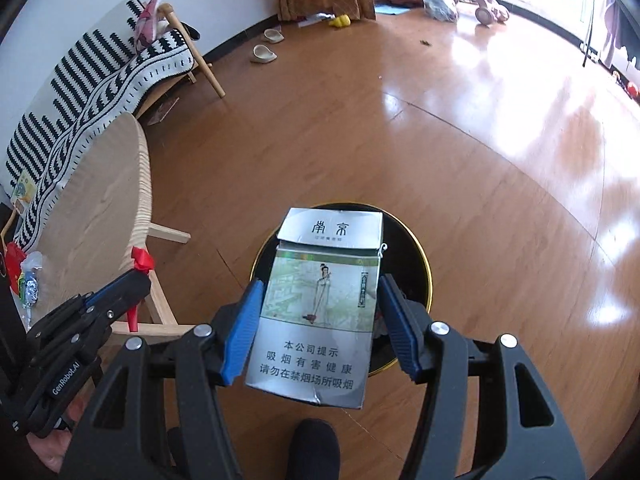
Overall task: Collect trash
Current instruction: 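Carry the red scrap and cigarette box over the bin with both tools, then open both tools to drop the red scrap and cigarette box into the bin, then move both empty tools back over the table, then grasp the silver-green wrapper strip with the left tool while the right tool grasps crumpled silver foil, then carry the wrapper strip and foil over the bin with both tools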
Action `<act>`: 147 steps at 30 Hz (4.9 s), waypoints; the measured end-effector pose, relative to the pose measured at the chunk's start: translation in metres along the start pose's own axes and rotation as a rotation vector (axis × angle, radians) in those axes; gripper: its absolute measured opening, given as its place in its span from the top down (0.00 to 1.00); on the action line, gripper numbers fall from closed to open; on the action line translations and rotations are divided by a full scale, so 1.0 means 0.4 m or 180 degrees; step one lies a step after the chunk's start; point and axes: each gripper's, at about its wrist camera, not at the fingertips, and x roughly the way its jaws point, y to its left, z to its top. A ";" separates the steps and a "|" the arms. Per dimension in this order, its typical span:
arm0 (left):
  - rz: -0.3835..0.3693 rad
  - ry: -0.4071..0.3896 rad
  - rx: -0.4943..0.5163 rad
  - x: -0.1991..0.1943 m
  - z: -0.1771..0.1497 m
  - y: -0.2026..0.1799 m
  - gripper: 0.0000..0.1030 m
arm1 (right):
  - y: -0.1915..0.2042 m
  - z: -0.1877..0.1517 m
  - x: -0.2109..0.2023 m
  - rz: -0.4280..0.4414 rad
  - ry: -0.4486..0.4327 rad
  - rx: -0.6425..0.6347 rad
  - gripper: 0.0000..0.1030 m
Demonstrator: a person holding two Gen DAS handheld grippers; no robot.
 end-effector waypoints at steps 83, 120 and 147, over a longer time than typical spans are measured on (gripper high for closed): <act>0.2603 -0.0426 -0.2283 -0.745 -0.356 1.108 0.32 | 1.277 -0.180 0.145 0.1055 0.0264 -0.1909 0.18; 0.2381 -0.0563 -0.1948 -0.878 -0.409 1.019 0.92 | 1.547 -0.266 0.175 0.0988 -0.0018 -0.2418 0.62; 0.0463 -0.0410 -0.0287 -0.259 -0.018 0.156 0.92 | 0.169 0.008 -0.046 0.0006 -0.0183 -0.0381 0.61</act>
